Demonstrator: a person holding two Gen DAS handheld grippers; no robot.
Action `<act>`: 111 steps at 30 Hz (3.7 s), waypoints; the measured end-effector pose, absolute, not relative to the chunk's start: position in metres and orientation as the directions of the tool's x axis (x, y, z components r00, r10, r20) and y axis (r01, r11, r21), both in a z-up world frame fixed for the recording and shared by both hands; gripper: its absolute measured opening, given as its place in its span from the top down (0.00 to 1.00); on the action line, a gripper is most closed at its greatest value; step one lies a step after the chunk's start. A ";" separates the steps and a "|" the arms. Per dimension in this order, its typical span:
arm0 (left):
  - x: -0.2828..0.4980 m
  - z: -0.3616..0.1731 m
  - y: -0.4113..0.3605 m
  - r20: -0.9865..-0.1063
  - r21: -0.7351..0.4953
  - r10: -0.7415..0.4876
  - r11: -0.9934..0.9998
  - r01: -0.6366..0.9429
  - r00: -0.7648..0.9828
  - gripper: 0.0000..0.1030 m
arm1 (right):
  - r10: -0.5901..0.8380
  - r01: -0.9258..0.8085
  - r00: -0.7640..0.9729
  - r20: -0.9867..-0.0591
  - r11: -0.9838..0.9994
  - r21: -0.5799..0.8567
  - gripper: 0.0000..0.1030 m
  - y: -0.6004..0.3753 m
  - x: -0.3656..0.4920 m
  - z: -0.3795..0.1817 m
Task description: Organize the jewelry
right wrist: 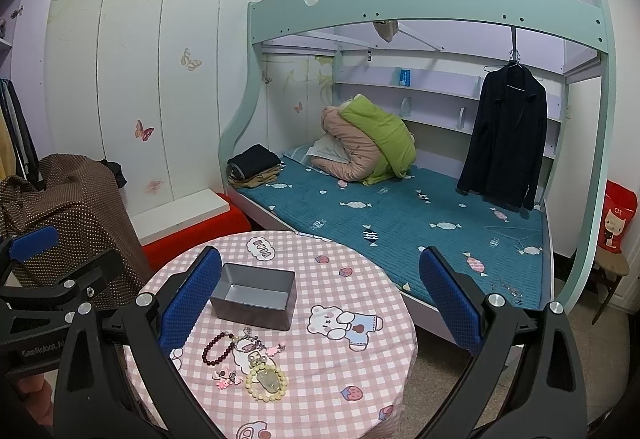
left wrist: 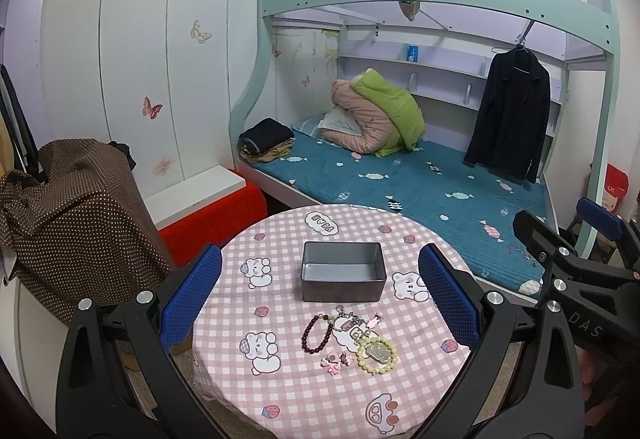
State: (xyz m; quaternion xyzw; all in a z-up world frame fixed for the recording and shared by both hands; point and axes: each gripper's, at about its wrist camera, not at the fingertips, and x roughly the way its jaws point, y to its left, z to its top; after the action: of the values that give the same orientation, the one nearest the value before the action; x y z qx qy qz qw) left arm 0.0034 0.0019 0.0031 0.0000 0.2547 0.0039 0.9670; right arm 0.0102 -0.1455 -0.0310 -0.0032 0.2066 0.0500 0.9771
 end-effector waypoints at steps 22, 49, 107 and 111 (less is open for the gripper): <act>0.022 -0.018 0.004 -0.558 -0.007 0.014 1.000 -0.022 0.830 0.05 | 0.112 -0.116 0.883 -0.455 0.993 0.021 0.07 -0.147 0.025 -0.041; 0.110 -0.142 0.052 -0.900 -0.094 -0.053 0.993 -0.075 0.433 0.05 | 0.080 -0.095 0.553 -0.829 0.995 0.032 0.07 -0.130 0.106 -0.166; 0.194 -0.222 0.074 -0.960 -0.197 -0.201 0.980 0.040 0.197 0.92 | 0.219 -0.306 0.341 -0.914 0.945 0.112 0.92 -0.090 0.146 -0.229; 0.186 -0.203 0.074 -0.947 -0.209 -0.215 0.977 0.051 0.240 0.92 | 0.223 -0.312 0.388 -0.894 0.945 0.100 0.92 -0.087 0.143 -0.212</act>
State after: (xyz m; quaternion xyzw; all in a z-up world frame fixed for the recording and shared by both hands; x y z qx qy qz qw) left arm 0.1862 0.0744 -0.2031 -0.0674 0.6105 -0.0848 0.7846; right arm 0.1430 -0.0869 -0.2119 -0.0422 0.5294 0.1608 0.8319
